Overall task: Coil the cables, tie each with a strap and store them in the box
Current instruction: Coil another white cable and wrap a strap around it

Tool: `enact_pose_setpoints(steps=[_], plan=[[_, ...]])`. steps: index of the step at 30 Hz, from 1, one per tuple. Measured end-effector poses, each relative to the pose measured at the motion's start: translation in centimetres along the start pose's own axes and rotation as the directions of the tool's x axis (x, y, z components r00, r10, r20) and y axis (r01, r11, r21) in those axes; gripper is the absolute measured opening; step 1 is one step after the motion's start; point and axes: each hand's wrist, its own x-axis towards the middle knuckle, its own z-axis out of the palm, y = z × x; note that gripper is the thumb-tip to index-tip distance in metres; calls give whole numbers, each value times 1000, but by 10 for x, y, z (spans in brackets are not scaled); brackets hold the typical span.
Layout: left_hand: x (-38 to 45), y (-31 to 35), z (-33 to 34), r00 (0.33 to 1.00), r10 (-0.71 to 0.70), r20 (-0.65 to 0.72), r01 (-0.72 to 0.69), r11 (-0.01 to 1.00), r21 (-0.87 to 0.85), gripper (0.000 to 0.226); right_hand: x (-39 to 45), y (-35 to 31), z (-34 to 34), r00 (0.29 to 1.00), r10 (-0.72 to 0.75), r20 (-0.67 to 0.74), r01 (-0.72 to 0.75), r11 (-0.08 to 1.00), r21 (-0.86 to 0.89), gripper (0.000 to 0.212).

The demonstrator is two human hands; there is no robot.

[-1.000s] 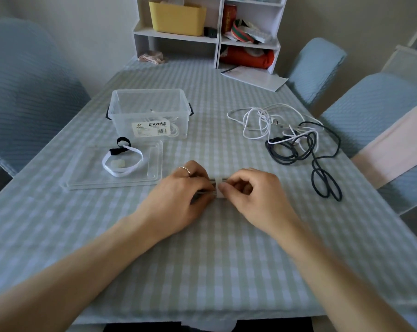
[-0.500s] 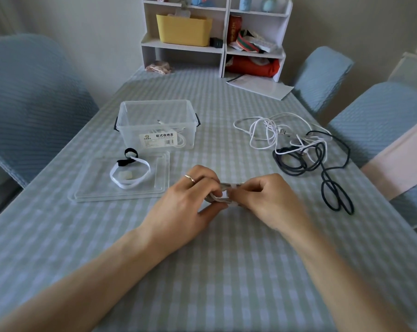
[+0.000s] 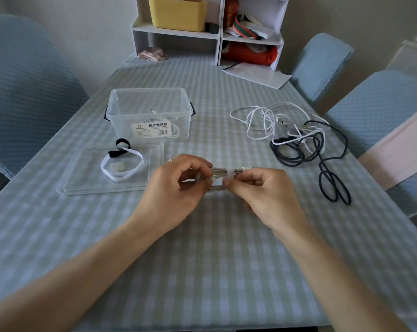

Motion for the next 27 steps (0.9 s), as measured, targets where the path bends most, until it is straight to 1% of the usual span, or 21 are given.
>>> enact_pose_setpoints(steps=[2, 3, 4, 6, 8, 12, 15, 19, 23, 25, 27], plan=[[0, 1, -1, 1000, -10, -9, 9, 1000, -30, 25, 0, -2, -2, 996, 71, 53, -73, 997, 20, 18], [0, 2, -1, 1000, 2, -7, -2, 999, -33, 24, 0, -3, -3, 989, 121, 87, -127, 989, 72, 18], [0, 3, -2, 1000, 18, -5, -18, 999, -33, 22, 1, -5, -4, 978, 167, 124, -185, 970, 158, 17], [-1, 4, -1, 999, 45, -11, -46, 998, -44, 18, 2, -8, -7, 952, 229, 202, -288, 895, 340, 14], [-1, 6, 0, 998, 52, -18, -53, 996, -66, 16, 1, -10, -9, 934, 243, 261, -337, 838, 430, 11], [1, 8, -1, 999, 16, -39, -20, 994, -108, 19, 0, -10, -11, 912, 231, 339, -383, 773, 506, 17], [1, 8, -1, 1000, 14, -24, -18, 991, -132, 24, 1, -9, -10, 884, 228, 408, -437, 713, 548, 15], [-1, 10, 1, 999, 42, -1, -42, 995, -95, 23, 0, -7, -6, 881, 230, 414, -444, 707, 550, 18], [0, 11, 1, 999, -39, -29, 34, 988, -152, 25, 0, -7, -3, 897, 238, 372, -422, 711, 563, 20], [2, 10, 1, 996, -90, -27, 82, 976, -201, 26, 0, -7, -2, 910, 219, 353, -395, 716, 576, 21], [2, 11, 0, 991, -133, -23, 123, 960, -252, 27, -1, -6, -1, 921, 194, 337, -366, 723, 585, 26]])
